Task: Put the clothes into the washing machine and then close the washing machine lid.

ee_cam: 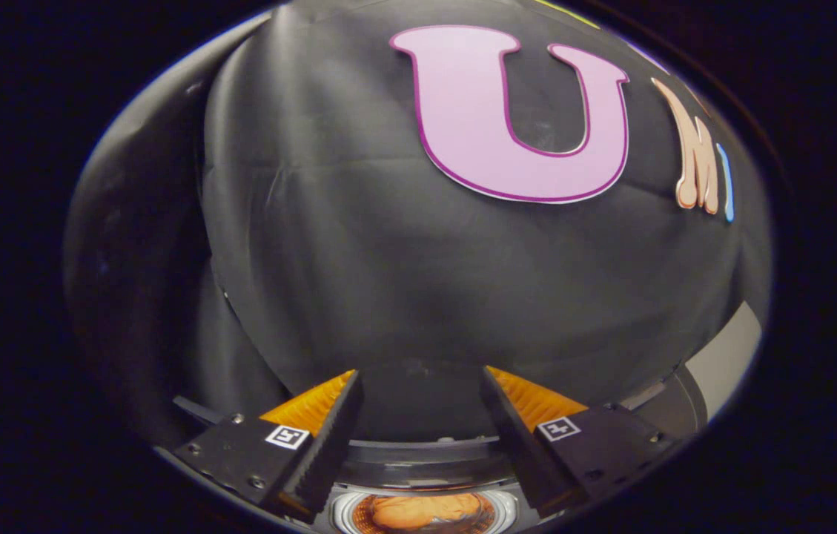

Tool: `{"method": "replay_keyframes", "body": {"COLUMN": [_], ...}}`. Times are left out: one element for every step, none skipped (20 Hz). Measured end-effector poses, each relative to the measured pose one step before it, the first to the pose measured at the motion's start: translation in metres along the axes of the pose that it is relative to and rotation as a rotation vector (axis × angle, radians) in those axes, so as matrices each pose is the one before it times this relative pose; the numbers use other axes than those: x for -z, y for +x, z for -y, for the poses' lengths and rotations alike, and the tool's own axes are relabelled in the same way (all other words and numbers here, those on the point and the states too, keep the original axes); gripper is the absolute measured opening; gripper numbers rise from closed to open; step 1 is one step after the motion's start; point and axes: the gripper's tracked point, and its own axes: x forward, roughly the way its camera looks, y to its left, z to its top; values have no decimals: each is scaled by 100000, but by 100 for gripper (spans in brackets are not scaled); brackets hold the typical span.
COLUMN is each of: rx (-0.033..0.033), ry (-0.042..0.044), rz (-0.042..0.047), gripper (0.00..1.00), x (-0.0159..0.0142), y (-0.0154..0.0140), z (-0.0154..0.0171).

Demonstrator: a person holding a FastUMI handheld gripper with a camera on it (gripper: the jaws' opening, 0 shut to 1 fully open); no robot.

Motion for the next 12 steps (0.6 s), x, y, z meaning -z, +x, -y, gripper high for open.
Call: {"method": "replay_keyframes", "body": {"rx": [-906,-424,-8,6,-241,-193,31,13,-132,-331,-290,-263], "ry": [467,-415,-255,20,-78,-45,43,-134,14,-287,-184,-74], "rz": [-302,-600,52,713,812,964,484,-7,-307,-615,-207,285], "gripper": [96,97,96,96,96,96,96,96,96,96,96,96], "x": [-79,488,37,183,128,-71,94,280,221,133,124,87], "y": [-206,-57,-287,-624,-536,-249,-238,-74,-413,-270,-399,134], "z": [-82,-132,101,93,-89,-13,-37,15,-15,11,-7,-28]}}
